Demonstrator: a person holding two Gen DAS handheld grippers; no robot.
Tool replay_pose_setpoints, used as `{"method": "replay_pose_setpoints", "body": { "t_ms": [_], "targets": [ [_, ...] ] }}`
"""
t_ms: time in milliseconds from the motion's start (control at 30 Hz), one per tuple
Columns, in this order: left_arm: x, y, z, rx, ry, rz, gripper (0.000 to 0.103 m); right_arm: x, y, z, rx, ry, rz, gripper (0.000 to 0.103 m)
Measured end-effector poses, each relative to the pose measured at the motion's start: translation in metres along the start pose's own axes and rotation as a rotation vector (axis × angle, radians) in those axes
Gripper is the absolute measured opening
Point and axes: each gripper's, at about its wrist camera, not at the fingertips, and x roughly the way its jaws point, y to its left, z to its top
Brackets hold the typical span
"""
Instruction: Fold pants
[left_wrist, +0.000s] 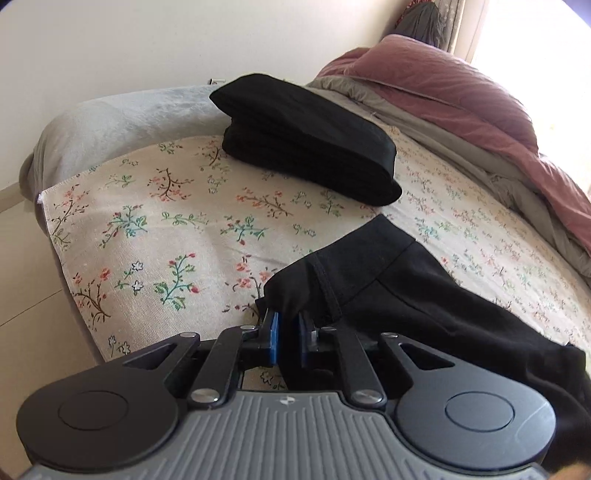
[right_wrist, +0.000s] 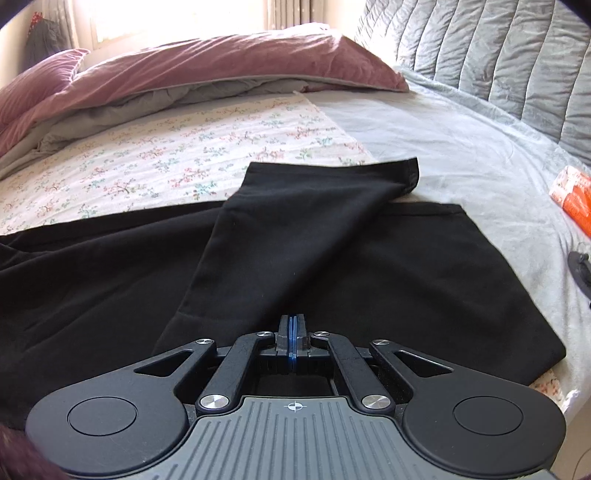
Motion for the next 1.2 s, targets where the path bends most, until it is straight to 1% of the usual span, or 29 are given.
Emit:
{"method": "replay_pose_setpoints", "body": {
  "t_ms": [33,100,133,167,200,267,300,333,367,400,433,567,633,667,800,933,1000,1067,1100,1200],
  "targets": [
    [-0.001,-0.002,-0.002,0.02,-0.006,0.012,0.027,0.001,-0.001,-0.002,0.006,0.004,0.008,0.0],
    [-0.011,-0.007,-0.003,0.052,-0.049,0.044,0.038,0.001,-0.002,-0.003,-0.002,0.005,0.02,0.001],
    [-0.017,-0.011,-0.004,0.067,-0.068,0.058,0.049,0.0,-0.002,-0.002,-0.006,0.005,0.027,0.005],
    [-0.022,-0.015,-0.004,0.084,-0.081,0.064,0.059,-0.001,-0.002,-0.001,-0.011,0.007,0.024,0.012],
    [-0.028,-0.021,-0.004,0.111,-0.095,0.059,0.061,-0.003,-0.002,0.002,-0.02,0.003,0.022,0.014],
    [-0.04,-0.037,-0.006,0.167,-0.102,0.025,0.067,-0.006,-0.003,0.008,-0.028,-0.003,0.026,0.018],
    [-0.044,-0.047,-0.007,0.191,-0.098,0.004,0.069,-0.007,-0.003,0.013,-0.031,-0.001,0.031,0.025],
    [-0.049,-0.057,-0.009,0.212,-0.095,-0.02,0.073,-0.008,-0.004,0.017,-0.033,-0.002,0.036,0.034],
    [-0.055,-0.068,-0.011,0.236,-0.089,-0.055,0.077,-0.008,-0.005,0.02,-0.035,-0.006,0.04,0.038],
    [-0.059,-0.079,-0.014,0.257,-0.082,-0.089,0.079,-0.009,-0.005,0.024,-0.039,-0.01,0.043,0.046],
    [-0.064,-0.094,-0.018,0.284,-0.068,-0.131,0.082,-0.008,-0.006,0.028,-0.05,-0.01,0.047,0.048],
    [-0.077,-0.15,-0.038,0.358,0.003,-0.29,0.089,-0.002,-0.008,0.041,-0.088,-0.002,0.067,0.051],
    [-0.082,-0.182,-0.051,0.397,0.053,-0.379,0.092,0.001,-0.012,0.047,-0.112,0.003,0.081,0.06],
    [-0.084,-0.2,-0.059,0.422,0.076,-0.419,0.092,0.002,-0.015,0.049,-0.124,0.002,0.086,0.061],
    [-0.086,-0.265,-0.092,0.492,0.179,-0.569,0.094,0.007,-0.032,0.056,-0.16,-0.01,0.106,0.062],
    [-0.083,-0.327,-0.125,0.527,0.273,-0.715,0.094,0.014,-0.051,0.057,-0.174,0.028,0.142,0.062],
    [-0.081,-0.358,-0.144,0.556,0.309,-0.772,0.094,0.015,-0.059,0.055,-0.199,0.043,0.147,0.062],
    [-0.08,-0.385,-0.16,0.59,0.336,-0.809,0.094,0.015,-0.067,0.054,-0.209,0.045,0.132,0.065],
    [-0.078,-0.4,-0.168,0.611,0.351,-0.826,0.094,0.015,-0.073,0.053,-0.204,0.047,0.127,0.067],
    [-0.074,-0.434,-0.189,0.654,0.377,-0.864,0.094,0.018,-0.09,0.052,-0.172,0.065,0.134,0.068]
  ]
}}
